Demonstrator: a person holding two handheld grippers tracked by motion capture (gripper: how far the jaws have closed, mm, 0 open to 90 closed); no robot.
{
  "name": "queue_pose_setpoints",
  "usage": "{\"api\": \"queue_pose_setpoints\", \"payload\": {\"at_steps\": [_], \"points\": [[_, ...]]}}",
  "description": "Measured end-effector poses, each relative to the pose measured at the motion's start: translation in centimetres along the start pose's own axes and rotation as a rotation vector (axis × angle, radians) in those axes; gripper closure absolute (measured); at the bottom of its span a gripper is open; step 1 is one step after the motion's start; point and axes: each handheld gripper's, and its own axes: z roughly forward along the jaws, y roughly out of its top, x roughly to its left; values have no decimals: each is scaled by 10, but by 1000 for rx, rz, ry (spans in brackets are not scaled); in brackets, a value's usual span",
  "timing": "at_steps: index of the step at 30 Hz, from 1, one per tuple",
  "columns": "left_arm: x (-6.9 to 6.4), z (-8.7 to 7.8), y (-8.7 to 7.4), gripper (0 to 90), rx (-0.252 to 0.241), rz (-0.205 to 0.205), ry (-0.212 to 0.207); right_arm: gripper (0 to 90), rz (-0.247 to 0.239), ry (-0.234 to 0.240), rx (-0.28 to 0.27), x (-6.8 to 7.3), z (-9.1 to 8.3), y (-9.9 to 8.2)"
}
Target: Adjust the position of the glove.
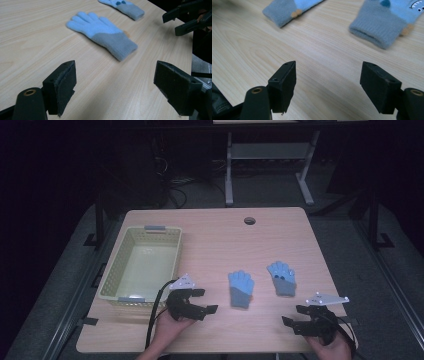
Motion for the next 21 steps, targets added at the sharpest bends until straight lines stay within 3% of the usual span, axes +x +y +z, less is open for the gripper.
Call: {"api": "queue_pose_setpoints", "payload": {"at_steps": [5,13,21], "points": [[4,-2,-1,179,-14,-18,-8,279,-6,3,-4,1,0,2],[5,-5,-1,181,-23,-34,-21,254,-57,10,20,3,4,7],[2,-3,0,187,-26,-25,-26,247,-39,31,16,2,4,13]]}}
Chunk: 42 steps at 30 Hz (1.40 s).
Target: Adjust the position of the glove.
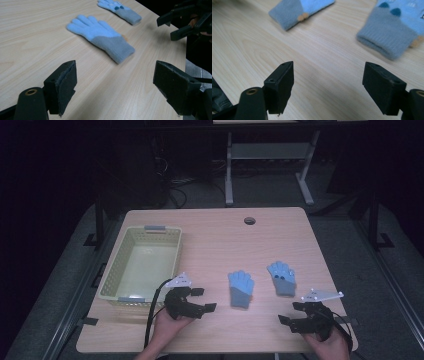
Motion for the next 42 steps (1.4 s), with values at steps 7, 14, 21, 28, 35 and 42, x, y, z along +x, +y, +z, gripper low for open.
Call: {"api": "queue_pose_setpoints", "payload": {"at_steps": [7,14,21,28,35,42], "points": [[-2,-4,-1,189,-9,4,-4,244,-10,16,-1,-3,-3,10],[0,-5,-2,189,-8,-2,2,268,-7,14,3,-10,-5,22],[0,-4,-3,188,-16,-18,-6,253,-5,22,32,-15,0,36],[1,-1,-4,186,-2,-22,-10,258,22,26,62,-24,2,47],[0,2,-5,187,6,-10,-15,264,19,8,101,-34,1,63],[-1,-1,-4,187,-16,1,-7,292,16,-12,117,-43,4,78]]}}
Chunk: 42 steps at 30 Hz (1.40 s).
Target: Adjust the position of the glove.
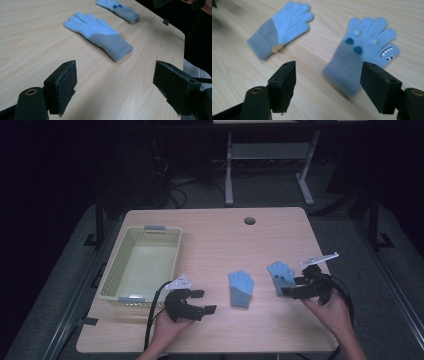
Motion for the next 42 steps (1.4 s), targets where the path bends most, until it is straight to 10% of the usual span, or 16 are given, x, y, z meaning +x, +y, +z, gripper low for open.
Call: {"api": "queue_pose_setpoints", "payload": {"at_steps": [23,42], "points": [[-1,3,1,191,-2,-15,-12,406,38,-50,90,-25,26,34],[0,5,-1,191,10,-13,-15,585,12,-182,280,-27,64,34]]}}
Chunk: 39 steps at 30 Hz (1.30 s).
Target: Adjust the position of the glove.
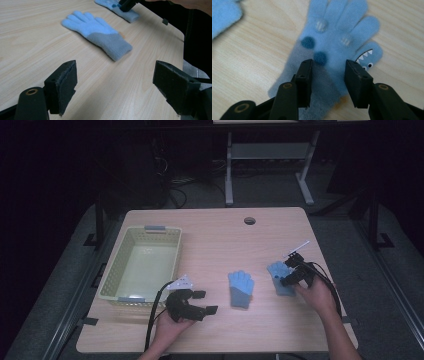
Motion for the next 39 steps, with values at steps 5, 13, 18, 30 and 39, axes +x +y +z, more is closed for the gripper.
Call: {"api": "queue_pose_setpoints", "payload": {"at_steps": [5,13,18,30,39], "points": [[0,1,0,191,1,-4,2,610,-18,-31,6,6,1,1],[-1,0,-1,193,-9,-15,-1,726,-14,-19,12,9,2,2],[1,-2,-1,193,-18,-29,1,785,-3,-2,12,7,1,2],[1,-4,-1,195,-32,-27,-1,823,86,39,-56,1,-19,-4],[0,-4,-2,197,-34,-27,0,823,78,72,-130,10,-44,-5]]}}
